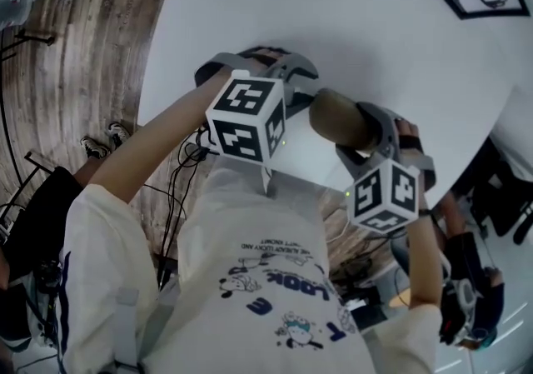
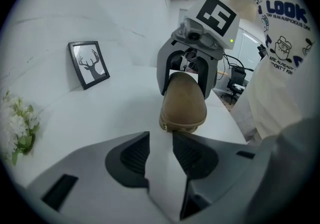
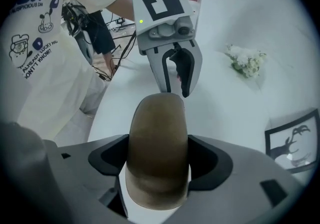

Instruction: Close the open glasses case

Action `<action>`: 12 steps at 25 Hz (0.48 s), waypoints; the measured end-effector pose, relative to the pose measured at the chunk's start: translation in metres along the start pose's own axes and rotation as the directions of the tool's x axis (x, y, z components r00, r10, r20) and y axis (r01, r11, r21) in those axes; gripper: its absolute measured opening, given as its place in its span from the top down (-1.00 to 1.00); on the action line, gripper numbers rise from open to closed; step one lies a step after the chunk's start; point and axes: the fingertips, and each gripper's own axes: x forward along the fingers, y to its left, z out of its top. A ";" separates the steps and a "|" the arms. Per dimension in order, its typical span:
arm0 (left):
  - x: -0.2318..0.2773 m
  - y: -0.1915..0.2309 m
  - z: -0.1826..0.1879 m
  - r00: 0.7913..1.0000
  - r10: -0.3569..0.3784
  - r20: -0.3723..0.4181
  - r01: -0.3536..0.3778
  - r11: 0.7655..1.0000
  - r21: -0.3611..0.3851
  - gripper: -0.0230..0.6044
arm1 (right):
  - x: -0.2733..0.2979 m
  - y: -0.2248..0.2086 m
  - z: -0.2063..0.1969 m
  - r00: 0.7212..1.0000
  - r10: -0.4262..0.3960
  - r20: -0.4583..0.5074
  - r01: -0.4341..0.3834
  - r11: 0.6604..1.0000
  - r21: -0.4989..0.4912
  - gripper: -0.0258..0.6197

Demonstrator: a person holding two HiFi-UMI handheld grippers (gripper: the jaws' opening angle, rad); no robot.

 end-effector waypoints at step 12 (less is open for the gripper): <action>0.008 -0.006 -0.001 0.995 -0.085 -0.053 0.088 0.994 0.064 0.71 | 0.016 -0.014 -0.012 1.000 0.030 -0.006 -0.030 0.992 -0.119 -0.18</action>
